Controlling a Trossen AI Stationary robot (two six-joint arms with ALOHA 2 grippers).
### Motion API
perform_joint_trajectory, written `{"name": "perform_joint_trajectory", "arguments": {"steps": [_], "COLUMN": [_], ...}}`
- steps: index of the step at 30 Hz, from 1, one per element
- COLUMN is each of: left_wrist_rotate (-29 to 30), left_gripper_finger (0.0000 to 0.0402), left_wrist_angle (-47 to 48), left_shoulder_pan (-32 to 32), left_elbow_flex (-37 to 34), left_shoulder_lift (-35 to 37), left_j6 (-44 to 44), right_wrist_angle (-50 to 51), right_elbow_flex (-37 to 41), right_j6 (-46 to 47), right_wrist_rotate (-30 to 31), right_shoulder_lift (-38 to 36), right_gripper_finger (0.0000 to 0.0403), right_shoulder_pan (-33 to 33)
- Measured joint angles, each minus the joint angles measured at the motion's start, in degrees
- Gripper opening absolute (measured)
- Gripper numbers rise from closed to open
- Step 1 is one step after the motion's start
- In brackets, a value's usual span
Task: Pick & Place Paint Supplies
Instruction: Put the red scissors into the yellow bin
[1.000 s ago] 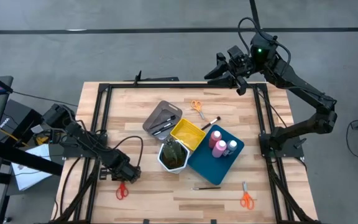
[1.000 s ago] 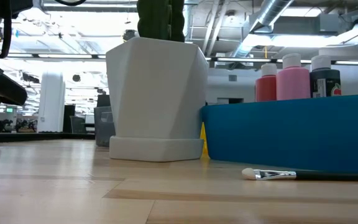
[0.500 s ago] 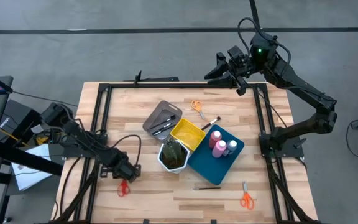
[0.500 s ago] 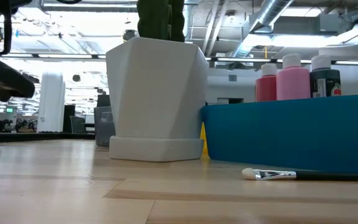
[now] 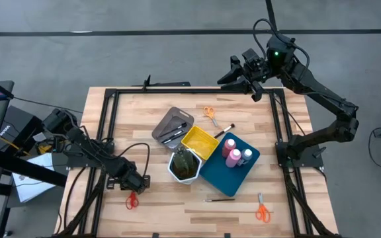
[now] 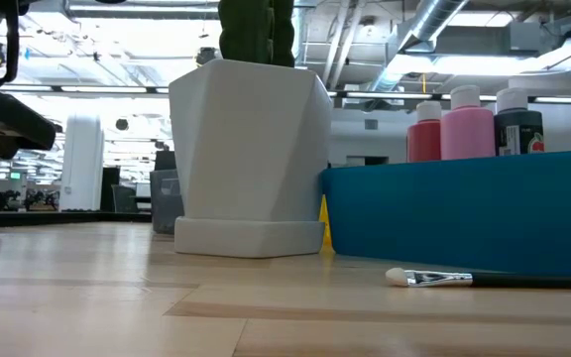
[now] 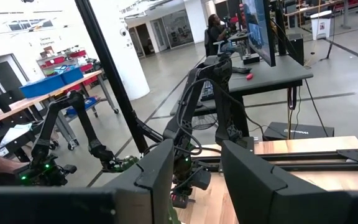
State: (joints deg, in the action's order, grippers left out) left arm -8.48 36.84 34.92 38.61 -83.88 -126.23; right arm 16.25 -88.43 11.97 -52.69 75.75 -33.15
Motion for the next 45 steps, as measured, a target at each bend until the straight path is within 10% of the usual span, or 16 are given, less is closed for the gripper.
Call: {"name": "perform_joint_trajectory", "arguments": {"steps": [29, 45], "left_wrist_rotate": [1.54, -0.09], "left_gripper_finger": [0.0108, 0.0095], "left_wrist_angle": [0.38, 1.23], "left_shoulder_pan": [0.00, 0.79], "left_elbow_flex": [-0.26, -0.13], "left_shoulder_lift": [-0.22, -0.24], "left_j6": [1.46, 2.52], "right_wrist_angle": [0.02, 1.63], "right_elbow_flex": [0.00, 0.00], "right_j6": [-0.01, 0.00], "right_wrist_rotate": [-0.42, -1.33], "right_shoulder_lift": [0.00, -0.01], "right_gripper_finger": [0.0132, 0.0132], "right_shoulder_pan": [0.00, 0.00]}}
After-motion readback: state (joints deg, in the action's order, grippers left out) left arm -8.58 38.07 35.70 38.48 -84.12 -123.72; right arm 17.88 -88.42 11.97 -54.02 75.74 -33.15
